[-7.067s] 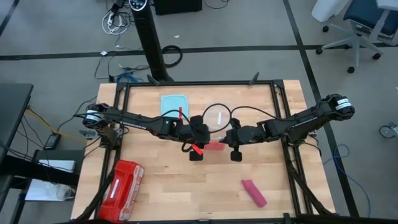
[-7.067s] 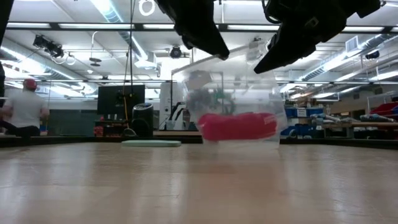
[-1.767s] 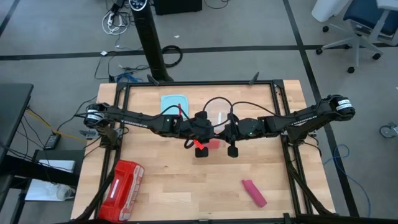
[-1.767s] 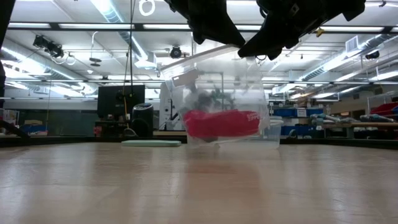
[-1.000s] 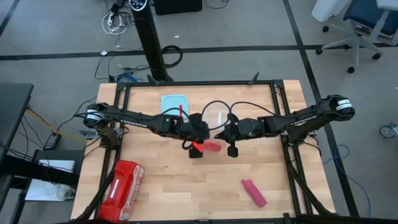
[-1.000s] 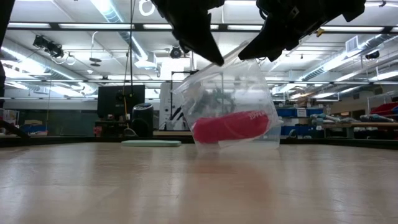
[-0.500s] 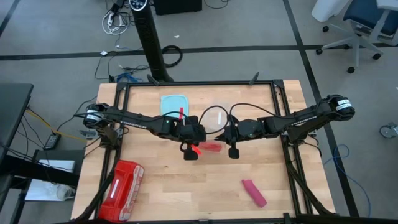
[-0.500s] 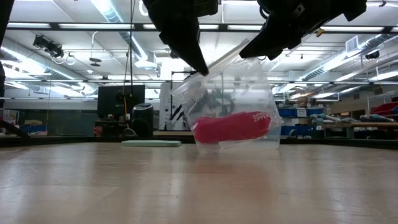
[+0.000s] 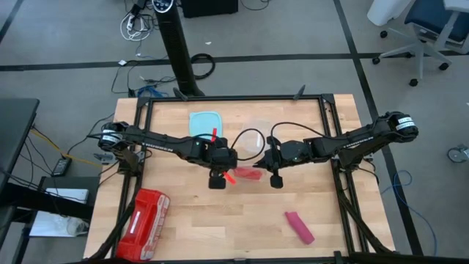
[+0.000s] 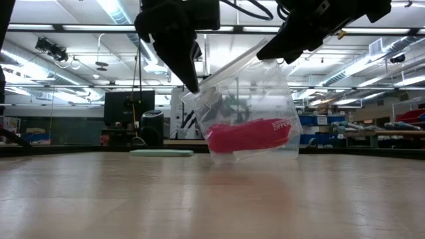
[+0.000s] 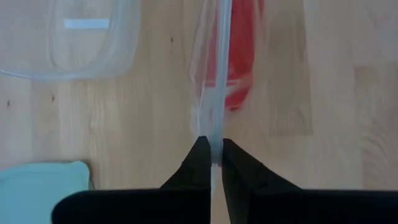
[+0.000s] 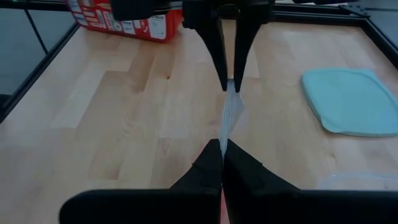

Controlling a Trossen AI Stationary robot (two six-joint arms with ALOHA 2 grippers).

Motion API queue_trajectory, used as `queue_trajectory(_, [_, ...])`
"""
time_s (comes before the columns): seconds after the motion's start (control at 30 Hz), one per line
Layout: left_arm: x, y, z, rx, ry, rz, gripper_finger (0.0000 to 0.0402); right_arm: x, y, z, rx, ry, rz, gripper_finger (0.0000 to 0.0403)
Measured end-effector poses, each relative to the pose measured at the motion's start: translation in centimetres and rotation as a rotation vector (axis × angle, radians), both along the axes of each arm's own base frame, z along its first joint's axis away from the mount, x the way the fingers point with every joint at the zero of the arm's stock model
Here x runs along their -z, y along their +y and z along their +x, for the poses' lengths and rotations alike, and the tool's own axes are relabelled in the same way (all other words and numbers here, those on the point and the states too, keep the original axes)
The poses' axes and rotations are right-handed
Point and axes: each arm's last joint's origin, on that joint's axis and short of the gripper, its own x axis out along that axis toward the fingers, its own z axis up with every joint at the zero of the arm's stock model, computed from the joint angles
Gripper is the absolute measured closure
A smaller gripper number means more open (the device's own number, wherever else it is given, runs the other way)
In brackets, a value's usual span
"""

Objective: Roll bandage
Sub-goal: Open the transparent zip bag

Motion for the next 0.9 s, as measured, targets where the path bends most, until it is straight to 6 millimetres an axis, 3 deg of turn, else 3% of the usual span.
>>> queue_trajectory(0.4, [0.14, -0.03, -0.26, -0.009, 0.029, -0.023, 0.038, 0.0, 0.06, -0.01, -0.015, 0.001, 0.009, 0.0403])
queue_trajectory(0.73, [0.34, -0.05, -0.59, -0.07, 0.059, -0.044, 0.0253, -0.04, 0.07, -0.05, -0.017, 0.002, 0.009, 0.0403])
queue_trajectory(0.9, [0.41, -0.54, -0.87, -0.074, 0.079, -0.028, 0.0238, 0.22, 0.04, -0.19, -0.013, 0.033, 0.01, 0.0403])
